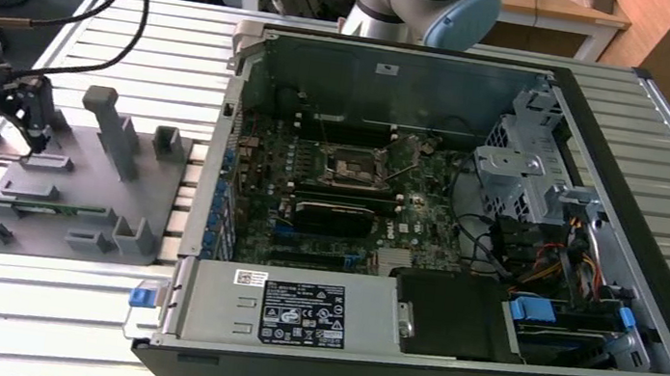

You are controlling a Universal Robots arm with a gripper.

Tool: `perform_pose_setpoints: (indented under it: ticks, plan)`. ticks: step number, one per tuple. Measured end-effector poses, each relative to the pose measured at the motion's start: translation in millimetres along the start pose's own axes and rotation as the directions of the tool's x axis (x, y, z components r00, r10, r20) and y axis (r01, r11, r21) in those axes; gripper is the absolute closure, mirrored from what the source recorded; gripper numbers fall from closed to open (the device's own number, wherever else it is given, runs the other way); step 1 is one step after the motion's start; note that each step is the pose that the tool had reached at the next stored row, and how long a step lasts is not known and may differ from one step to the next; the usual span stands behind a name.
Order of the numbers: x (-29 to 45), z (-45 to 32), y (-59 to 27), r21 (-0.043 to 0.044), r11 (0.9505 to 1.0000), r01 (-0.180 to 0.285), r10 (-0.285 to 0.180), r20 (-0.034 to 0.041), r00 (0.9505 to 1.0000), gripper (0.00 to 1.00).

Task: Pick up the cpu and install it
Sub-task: 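Pick up the cpu and move it towards the insertion slot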

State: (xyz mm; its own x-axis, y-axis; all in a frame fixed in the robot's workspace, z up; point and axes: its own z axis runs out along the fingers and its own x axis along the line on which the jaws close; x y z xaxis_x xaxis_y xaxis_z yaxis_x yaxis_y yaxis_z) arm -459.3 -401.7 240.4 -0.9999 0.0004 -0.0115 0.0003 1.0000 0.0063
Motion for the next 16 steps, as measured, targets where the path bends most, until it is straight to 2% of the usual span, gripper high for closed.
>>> perform_pose_setpoints:
  ticks: [16]
  plan:
    - [-0.1,-22.5,0.6,-0.0003,1.0000,0.000,0.000,0.0031,1.0000,0.46]
